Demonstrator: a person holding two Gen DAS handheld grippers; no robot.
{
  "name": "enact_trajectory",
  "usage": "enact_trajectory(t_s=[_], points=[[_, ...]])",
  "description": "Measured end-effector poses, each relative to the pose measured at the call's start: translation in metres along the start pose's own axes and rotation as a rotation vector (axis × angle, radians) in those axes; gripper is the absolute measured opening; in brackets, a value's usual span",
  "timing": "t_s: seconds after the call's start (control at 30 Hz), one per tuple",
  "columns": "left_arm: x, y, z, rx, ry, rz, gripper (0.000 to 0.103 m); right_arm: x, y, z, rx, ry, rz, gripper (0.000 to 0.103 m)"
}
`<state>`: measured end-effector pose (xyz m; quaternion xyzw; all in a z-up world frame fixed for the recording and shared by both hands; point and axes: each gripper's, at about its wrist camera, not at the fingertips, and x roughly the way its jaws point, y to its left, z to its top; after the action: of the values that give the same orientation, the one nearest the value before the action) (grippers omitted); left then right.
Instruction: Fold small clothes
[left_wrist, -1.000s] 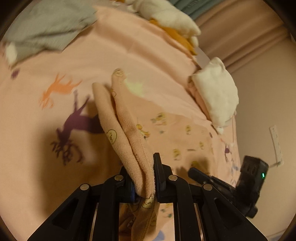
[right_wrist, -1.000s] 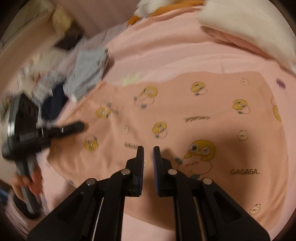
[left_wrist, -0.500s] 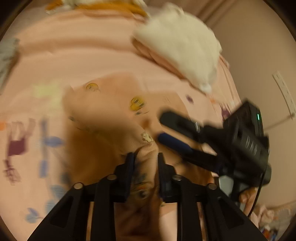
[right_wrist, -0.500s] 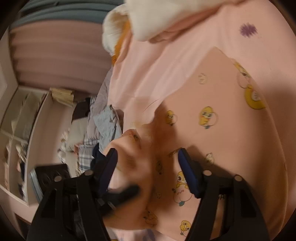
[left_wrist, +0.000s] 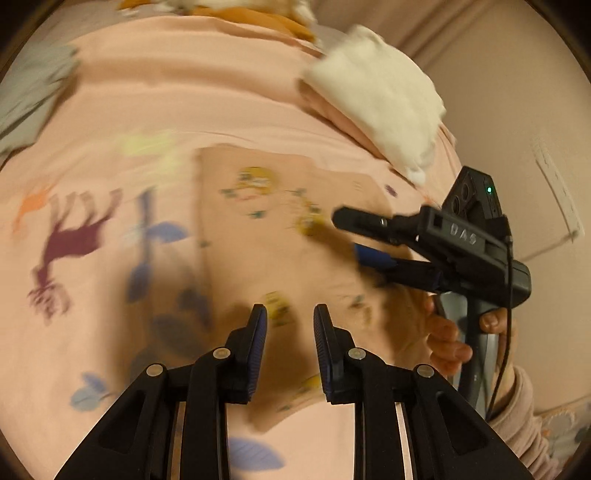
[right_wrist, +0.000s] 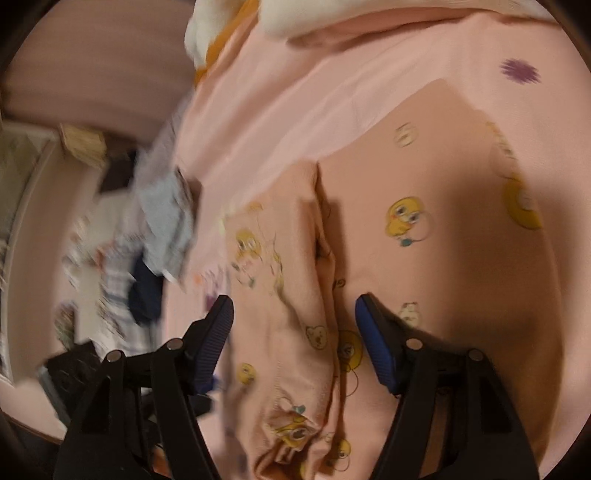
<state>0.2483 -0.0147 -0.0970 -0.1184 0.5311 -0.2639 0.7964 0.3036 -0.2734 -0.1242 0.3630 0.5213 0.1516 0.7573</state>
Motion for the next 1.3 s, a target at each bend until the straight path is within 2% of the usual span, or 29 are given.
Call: enact_trajectory(t_s=[0.07, 0.1, 0.23, 0.37, 0.43, 0.63, 0.77, 0.9, 0.97, 1.1, 1.2, 1.23, 1.3], points=[[-0.006, 0.015, -0.005, -0.039, -0.008, -0.005, 0.022, 0.011, 0.008, 0.004, -0.047, 0.012, -0.033, 0.065], [-0.007, 0.02, -0.005, -0.061, -0.012, -0.011, 0.022, 0.014, 0.011, 0.005, -0.064, 0.01, -0.049, 0.06], [-0.009, 0.041, -0.014, -0.135, -0.01, -0.048, 0.022, 0.025, 0.021, 0.006, -0.15, 0.016, -0.091, 0.029], [-0.007, 0.053, -0.019, -0.175, -0.006, -0.061, 0.022, 0.036, 0.016, 0.008, -0.188, 0.028, -0.138, 0.013], [-0.009, 0.055, -0.02, -0.187, -0.007, -0.069, 0.022, 0.035, 0.015, 0.01, -0.187, 0.018, -0.137, 0.009], [-0.016, 0.048, -0.016, -0.174, -0.017, -0.081, 0.022, -0.005, 0.039, 0.016, -0.272, -0.075, -0.089, 0.008], [-0.015, 0.038, -0.011, -0.155, -0.018, -0.092, 0.022, -0.042, 0.042, 0.03, -0.307, -0.141, -0.148, 0.008], [-0.006, 0.024, -0.005, -0.132, -0.007, -0.109, 0.022, -0.069, 0.02, 0.04, -0.28, -0.17, -0.214, 0.008], [0.002, 0.012, -0.001, -0.111, 0.0, -0.115, 0.022, -0.072, 0.004, 0.04, -0.246, -0.162, -0.221, 0.009], [0.017, -0.011, 0.007, -0.078, 0.012, -0.128, 0.022, -0.062, -0.023, 0.038, -0.208, -0.146, -0.288, 0.01], [0.028, -0.03, 0.01, -0.035, 0.021, -0.136, 0.022, -0.058, -0.04, 0.037, -0.161, -0.145, -0.285, 0.017], [0.03, -0.034, 0.01, -0.022, 0.023, -0.137, 0.022, -0.059, -0.042, 0.037, -0.149, -0.143, -0.287, 0.024], [0.035, -0.044, 0.009, 0.017, 0.021, -0.132, 0.022, -0.07, -0.042, 0.035, -0.152, -0.184, -0.315, 0.025]])
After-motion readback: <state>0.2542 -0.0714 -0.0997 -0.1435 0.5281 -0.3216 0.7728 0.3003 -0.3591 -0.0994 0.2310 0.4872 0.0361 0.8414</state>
